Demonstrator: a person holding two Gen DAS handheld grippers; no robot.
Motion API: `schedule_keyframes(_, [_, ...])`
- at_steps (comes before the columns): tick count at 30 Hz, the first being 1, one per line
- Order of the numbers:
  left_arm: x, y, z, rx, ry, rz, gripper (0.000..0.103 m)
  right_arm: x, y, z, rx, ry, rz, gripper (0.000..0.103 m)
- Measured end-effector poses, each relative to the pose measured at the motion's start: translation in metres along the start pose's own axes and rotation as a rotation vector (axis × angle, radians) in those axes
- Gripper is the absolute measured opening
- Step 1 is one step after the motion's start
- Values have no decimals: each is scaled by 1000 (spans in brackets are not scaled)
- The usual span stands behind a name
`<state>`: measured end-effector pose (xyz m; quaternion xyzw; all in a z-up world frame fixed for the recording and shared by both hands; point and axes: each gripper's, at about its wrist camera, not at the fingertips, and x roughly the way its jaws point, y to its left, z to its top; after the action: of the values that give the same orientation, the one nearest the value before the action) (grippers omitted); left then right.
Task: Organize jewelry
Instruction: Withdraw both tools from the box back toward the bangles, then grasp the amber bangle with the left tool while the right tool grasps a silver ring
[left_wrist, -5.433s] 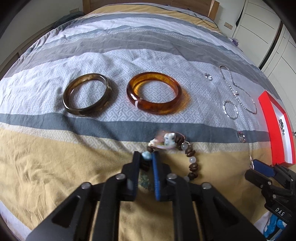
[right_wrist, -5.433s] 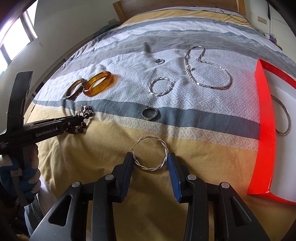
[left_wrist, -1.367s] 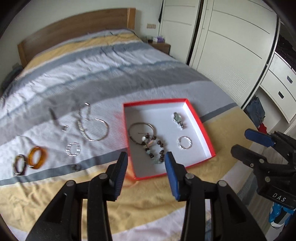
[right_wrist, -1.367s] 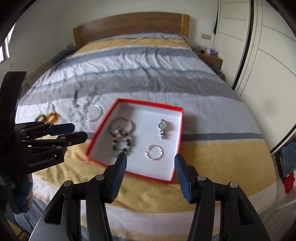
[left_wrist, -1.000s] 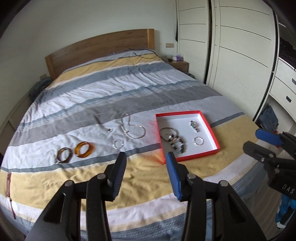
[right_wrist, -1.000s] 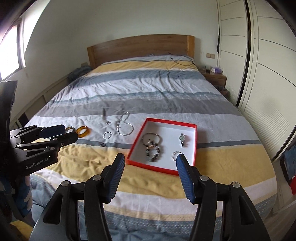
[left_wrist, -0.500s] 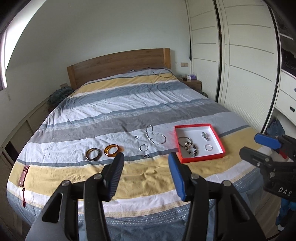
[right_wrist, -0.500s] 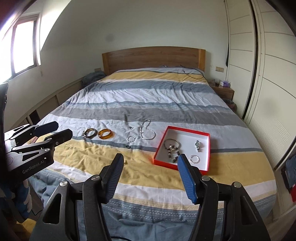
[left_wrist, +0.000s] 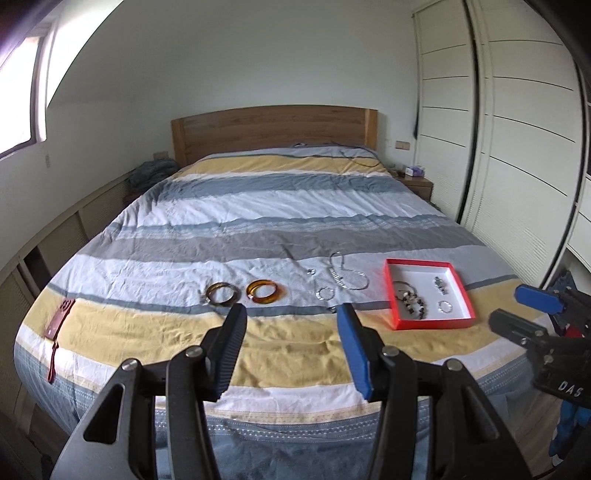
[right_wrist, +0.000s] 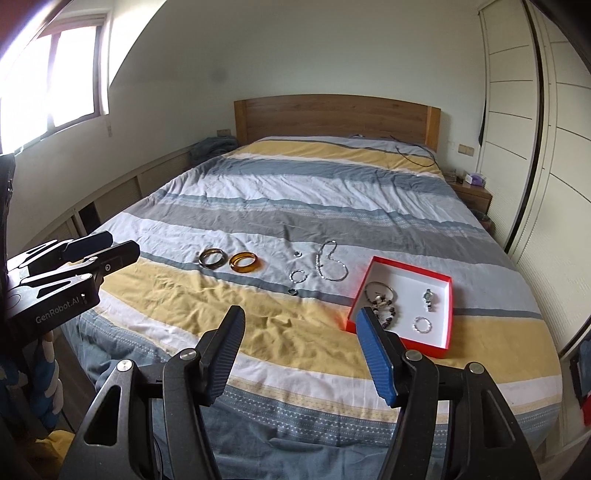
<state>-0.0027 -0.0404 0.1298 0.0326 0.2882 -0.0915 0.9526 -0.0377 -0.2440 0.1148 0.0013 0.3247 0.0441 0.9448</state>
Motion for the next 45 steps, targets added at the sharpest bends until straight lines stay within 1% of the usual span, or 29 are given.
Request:
schedule_keyframes(3, [29, 25, -10, -57, 59, 23, 49, 18, -1, 2, 3, 22, 14, 62])
schedule_keyframes(5, [52, 39, -17, -88, 107, 21, 49, 35, -1, 3, 11, 43, 27, 62])
schedule_keyframes(8, [84, 53, -26, -118, 161, 17, 49, 71, -2, 5, 24, 93, 54, 62])
schedule_keyframes(9, [95, 55, -28, -124, 176, 13, 49, 81, -2, 6, 28, 106, 62, 60])
schedule_keyframes(15, [170, 59, -36, -130, 267, -21, 49, 172, -4, 7, 42, 208, 124, 47])
schedule_keyframes(18, [210, 60, -34, -146, 297, -37, 49, 220, -5, 5, 56, 254, 154, 40])
schedule_keyframes(22, [264, 72, -27, -228, 329, -67, 49, 282, -9, 3, 92, 304, 183, 37])
schedule_keyframes(27, [328, 93, -21, -330, 359, -45, 49, 340, -8, -4, 94, 348, 195, 36])
schedule_keyframes(31, [375, 104, -26, -415, 418, -28, 49, 370, -7, -8, 78, 365, 189, 35])
schedule_keyframes(34, [395, 106, -33, -473, 459, -37, 49, 385, -10, -11, 84, 375, 195, 32])
schedule_keyframes(38, [408, 97, -29, -453, 462, -21, 48, 398, -11, -16, 99, 375, 210, 28])
schedule_keyframes(40, [416, 94, -28, -459, 472, -15, 48, 403, -12, -17, 100, 371, 218, 26])
schedule_keyframes(42, [420, 96, -27, -483, 466, -22, 48, 408, -12, -16, 97, 368, 223, 24])
schedule_keyframes(45, [418, 104, -26, -551, 452, -70, 48, 408, -14, -18, 104, 365, 235, 24])
